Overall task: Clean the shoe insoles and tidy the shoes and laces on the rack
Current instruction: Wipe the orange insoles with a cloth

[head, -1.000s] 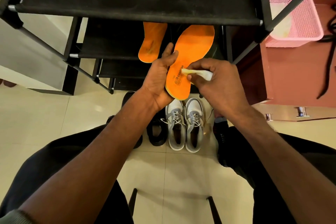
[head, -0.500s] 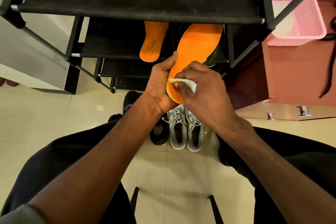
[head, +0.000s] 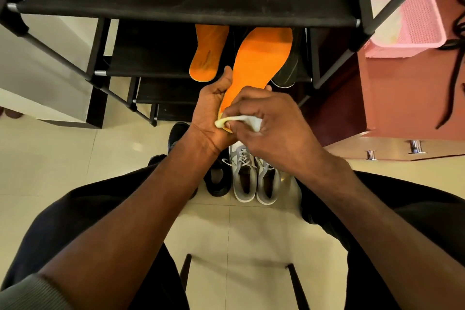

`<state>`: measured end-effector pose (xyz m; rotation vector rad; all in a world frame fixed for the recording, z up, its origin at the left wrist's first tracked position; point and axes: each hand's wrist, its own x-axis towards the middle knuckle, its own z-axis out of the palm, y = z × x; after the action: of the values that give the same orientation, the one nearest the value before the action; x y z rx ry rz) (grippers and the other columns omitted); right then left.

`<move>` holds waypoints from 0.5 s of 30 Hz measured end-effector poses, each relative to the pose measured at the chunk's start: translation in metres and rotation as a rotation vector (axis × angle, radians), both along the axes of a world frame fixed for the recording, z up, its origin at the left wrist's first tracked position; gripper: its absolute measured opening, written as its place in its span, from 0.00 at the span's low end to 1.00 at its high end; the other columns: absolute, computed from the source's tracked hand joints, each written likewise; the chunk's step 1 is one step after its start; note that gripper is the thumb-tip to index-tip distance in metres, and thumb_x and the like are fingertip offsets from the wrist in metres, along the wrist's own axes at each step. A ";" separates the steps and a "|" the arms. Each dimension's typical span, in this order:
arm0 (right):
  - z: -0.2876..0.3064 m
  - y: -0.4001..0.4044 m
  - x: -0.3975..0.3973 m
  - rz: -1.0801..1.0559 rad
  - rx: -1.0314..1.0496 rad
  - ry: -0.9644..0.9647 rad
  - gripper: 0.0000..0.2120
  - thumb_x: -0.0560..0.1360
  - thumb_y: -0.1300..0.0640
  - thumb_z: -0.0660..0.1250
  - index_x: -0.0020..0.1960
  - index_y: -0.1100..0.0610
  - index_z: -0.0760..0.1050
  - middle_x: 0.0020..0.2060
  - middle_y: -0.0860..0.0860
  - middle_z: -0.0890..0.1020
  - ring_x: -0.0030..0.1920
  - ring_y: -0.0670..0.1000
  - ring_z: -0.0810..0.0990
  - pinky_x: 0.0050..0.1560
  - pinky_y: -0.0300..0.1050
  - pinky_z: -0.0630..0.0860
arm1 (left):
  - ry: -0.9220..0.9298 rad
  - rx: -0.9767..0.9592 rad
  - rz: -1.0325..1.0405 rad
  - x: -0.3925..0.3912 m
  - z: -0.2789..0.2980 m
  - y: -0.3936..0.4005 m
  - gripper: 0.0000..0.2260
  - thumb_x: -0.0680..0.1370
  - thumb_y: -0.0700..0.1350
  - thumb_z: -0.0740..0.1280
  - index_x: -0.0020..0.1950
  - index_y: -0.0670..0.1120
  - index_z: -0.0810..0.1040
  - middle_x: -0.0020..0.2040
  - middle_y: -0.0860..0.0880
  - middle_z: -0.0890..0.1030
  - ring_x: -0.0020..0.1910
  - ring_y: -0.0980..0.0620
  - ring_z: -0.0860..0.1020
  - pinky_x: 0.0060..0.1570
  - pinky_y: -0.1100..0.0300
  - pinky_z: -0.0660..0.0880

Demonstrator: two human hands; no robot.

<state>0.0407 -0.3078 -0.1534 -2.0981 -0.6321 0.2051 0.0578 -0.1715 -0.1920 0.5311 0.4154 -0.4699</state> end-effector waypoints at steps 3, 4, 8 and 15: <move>0.003 -0.016 0.010 0.015 -0.171 -0.045 0.07 0.75 0.51 0.72 0.51 0.45 0.87 0.47 0.38 0.83 0.48 0.45 0.82 0.48 0.54 0.81 | 0.004 0.008 -0.008 -0.001 0.000 0.003 0.26 0.86 0.58 0.55 0.73 0.39 0.69 0.63 0.39 0.75 0.61 0.42 0.76 0.68 0.45 0.71; 0.001 -0.021 0.014 -0.029 -0.202 -0.077 0.07 0.75 0.51 0.72 0.51 0.46 0.87 0.47 0.39 0.83 0.48 0.45 0.82 0.48 0.54 0.81 | 0.002 0.013 -0.010 -0.001 -0.001 0.001 0.25 0.86 0.58 0.55 0.70 0.39 0.72 0.63 0.40 0.76 0.61 0.42 0.77 0.68 0.46 0.70; -0.003 -0.013 0.014 -0.173 -0.052 -0.064 0.06 0.75 0.56 0.73 0.51 0.52 0.87 0.46 0.43 0.84 0.47 0.49 0.83 0.47 0.56 0.81 | -0.019 -0.040 -0.019 -0.004 0.005 -0.010 0.25 0.87 0.57 0.53 0.65 0.37 0.76 0.57 0.39 0.83 0.56 0.41 0.83 0.61 0.46 0.79; 0.006 -0.019 0.007 0.017 -0.167 -0.124 0.06 0.75 0.54 0.73 0.51 0.47 0.86 0.48 0.40 0.83 0.48 0.46 0.83 0.47 0.54 0.81 | -0.035 -0.002 0.005 -0.001 0.001 0.004 0.26 0.86 0.58 0.54 0.65 0.37 0.77 0.57 0.38 0.81 0.58 0.41 0.79 0.62 0.46 0.76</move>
<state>0.0478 -0.3266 -0.1472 -2.2803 -0.7284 0.1419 0.0568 -0.1676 -0.1909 0.5355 0.3823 -0.4558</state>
